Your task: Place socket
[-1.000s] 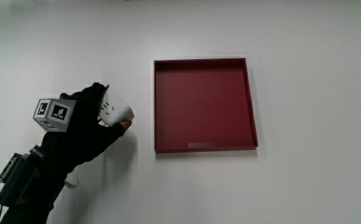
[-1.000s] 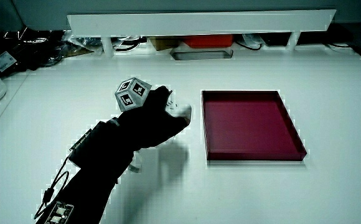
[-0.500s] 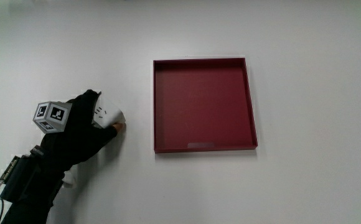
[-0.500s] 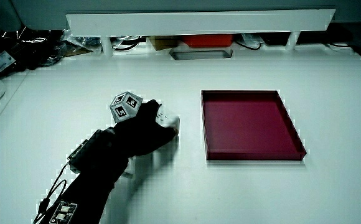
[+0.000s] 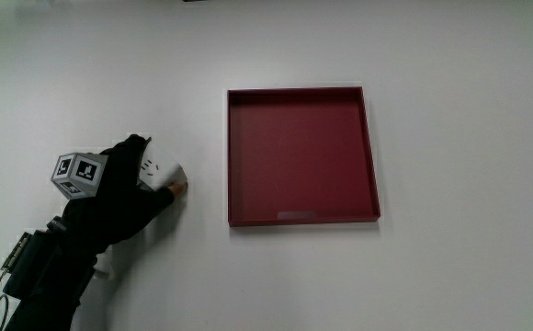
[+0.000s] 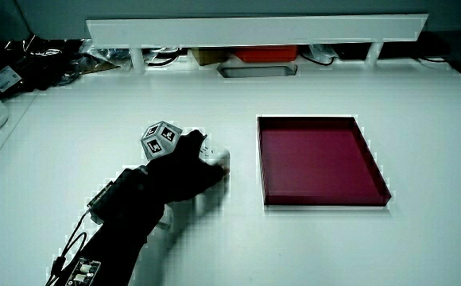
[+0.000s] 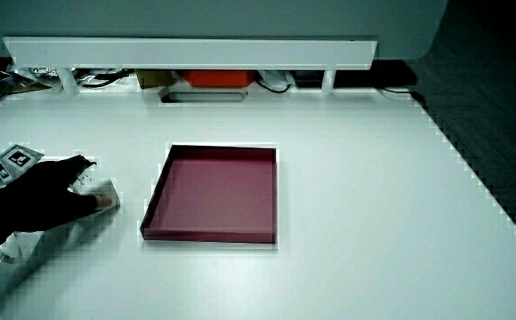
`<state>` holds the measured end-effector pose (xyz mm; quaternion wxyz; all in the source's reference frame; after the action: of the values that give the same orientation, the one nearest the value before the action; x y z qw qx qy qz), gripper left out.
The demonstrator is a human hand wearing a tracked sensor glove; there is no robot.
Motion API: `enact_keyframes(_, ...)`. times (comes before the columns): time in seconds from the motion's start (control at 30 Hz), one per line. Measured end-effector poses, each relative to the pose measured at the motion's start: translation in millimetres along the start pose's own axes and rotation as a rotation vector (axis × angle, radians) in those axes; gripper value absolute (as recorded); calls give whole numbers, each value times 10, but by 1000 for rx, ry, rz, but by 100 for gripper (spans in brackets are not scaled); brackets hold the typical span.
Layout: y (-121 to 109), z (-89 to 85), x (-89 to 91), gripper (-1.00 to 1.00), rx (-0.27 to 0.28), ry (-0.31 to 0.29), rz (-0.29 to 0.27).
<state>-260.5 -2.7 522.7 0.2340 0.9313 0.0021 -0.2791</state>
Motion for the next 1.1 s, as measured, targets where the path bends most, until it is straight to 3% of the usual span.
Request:
enact_keyframes(0.13,-23,34,71,-25,-18,17,14)
enact_keyframes(0.3,-25,65,2,-46,-116,-1,28)
enact_keyframes(0.33,-60,137,94,-50,-96,-18,14)
enact_keyframes(0.43,-96,259,92,-62,-113,-43,-31)
enact_keyframes(0.47,-79,289,46,-67,-89,-14,-107)
enact_keyframes(0.5,-111,358,87,-71,-114,-21,-87)
enact_keyframes(0.57,-134,467,117,-79,-128,-9,-112)
enact_keyframes(0.6,-128,509,107,-83,-121,-8,-175)
enact_keyframes(0.63,-198,602,221,-88,-163,-36,-88)
enact_keyframes(0.67,-214,649,233,-92,-146,-18,-116)
enact_keyframes(0.7,-255,713,289,-96,-159,9,-92)
enact_keyframes(0.87,-430,916,550,-100,-159,105,-105)
enact_keyframes(0.93,-483,941,624,-100,-160,115,-118)
enact_keyframes(0.97,-453,877,488,-100,-201,54,-151)
enact_keyframes(1.0,-462,872,491,-100,-194,86,-148)
enact_keyframes(1.03,-527,947,684,-100,-161,140,-125)
enact_keyframes(1.07,-494,890,557,-100,-196,89,-149)
enact_keyframes(1.1,-492,881,542,-100,-201,97,-149)
